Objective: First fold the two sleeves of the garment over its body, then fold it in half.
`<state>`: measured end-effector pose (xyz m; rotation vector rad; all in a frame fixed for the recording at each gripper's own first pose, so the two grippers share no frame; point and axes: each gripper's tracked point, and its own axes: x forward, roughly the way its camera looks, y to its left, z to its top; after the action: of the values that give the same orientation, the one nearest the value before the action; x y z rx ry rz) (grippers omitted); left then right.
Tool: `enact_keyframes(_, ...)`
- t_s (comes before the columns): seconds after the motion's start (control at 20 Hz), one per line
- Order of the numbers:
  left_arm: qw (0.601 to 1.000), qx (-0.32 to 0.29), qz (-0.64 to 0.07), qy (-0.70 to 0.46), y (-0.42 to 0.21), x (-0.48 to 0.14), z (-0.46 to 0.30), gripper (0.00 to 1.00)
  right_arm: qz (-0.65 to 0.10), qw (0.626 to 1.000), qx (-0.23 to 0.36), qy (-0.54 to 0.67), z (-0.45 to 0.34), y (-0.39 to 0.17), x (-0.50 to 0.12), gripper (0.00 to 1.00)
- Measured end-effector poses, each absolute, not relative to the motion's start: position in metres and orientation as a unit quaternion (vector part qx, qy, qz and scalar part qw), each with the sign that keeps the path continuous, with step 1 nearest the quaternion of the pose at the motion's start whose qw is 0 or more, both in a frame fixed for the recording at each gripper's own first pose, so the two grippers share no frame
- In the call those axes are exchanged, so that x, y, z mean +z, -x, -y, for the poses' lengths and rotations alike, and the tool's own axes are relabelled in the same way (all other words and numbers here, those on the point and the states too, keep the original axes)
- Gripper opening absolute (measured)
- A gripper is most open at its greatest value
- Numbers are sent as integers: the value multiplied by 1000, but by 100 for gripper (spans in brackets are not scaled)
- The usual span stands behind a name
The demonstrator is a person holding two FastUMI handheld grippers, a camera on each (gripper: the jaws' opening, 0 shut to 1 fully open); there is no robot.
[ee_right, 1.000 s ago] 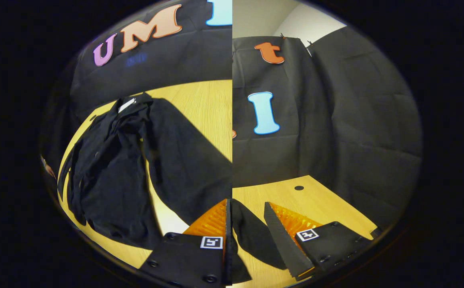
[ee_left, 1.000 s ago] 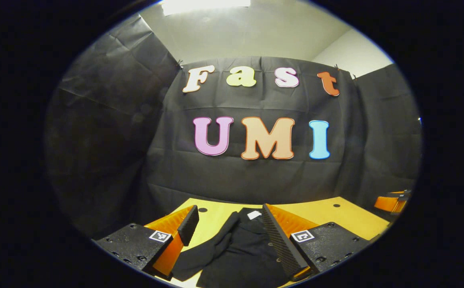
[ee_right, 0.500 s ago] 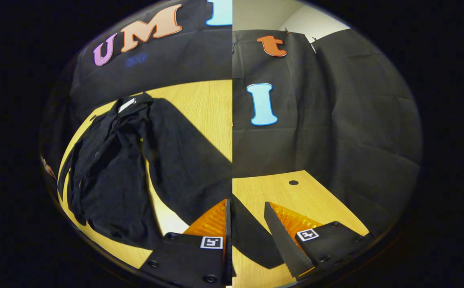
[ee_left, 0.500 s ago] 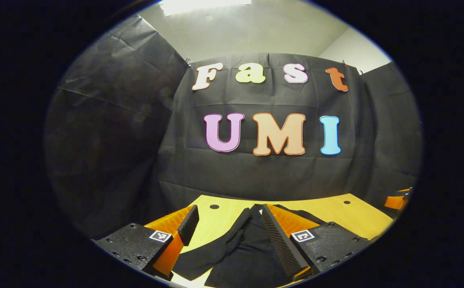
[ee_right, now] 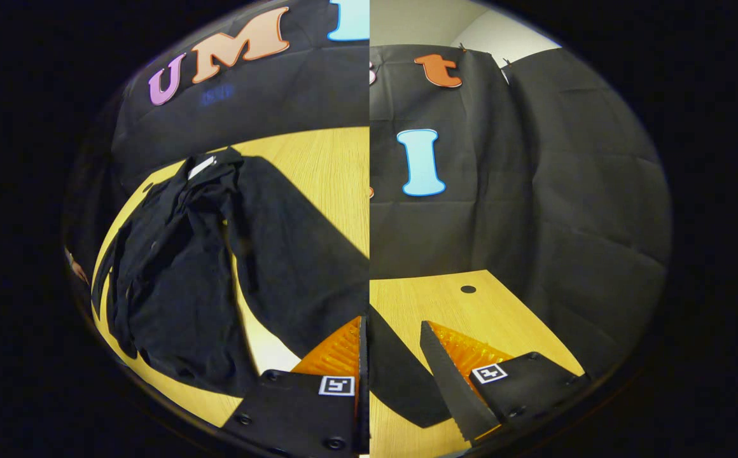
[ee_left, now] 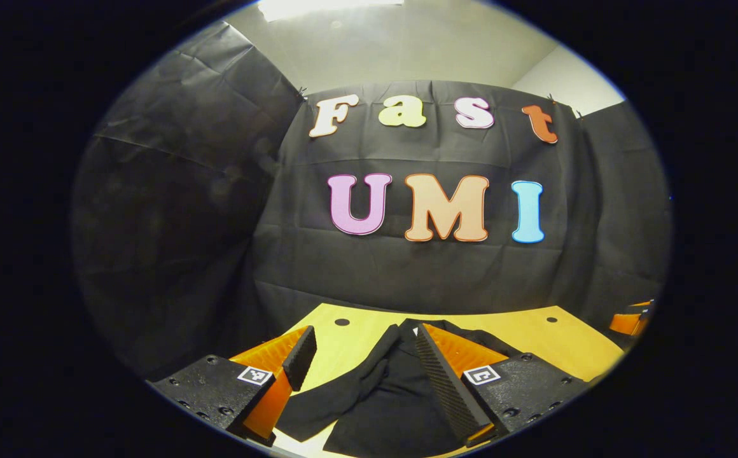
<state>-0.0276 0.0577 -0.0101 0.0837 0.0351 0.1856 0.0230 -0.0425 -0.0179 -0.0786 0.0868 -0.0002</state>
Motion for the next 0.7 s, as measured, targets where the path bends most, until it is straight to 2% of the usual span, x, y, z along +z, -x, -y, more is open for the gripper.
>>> enact_keyframes(0.35, 992, 109, -22, -58, 34, -12, -75, 93, -32, 999, -14, 32, 49, -33, -12, 52)
enact_keyframes(0.7, 989, 131, -17, -62, 37, -8, -85, 92, -48, 998, -35, 34, 73, -31, -33, 52)
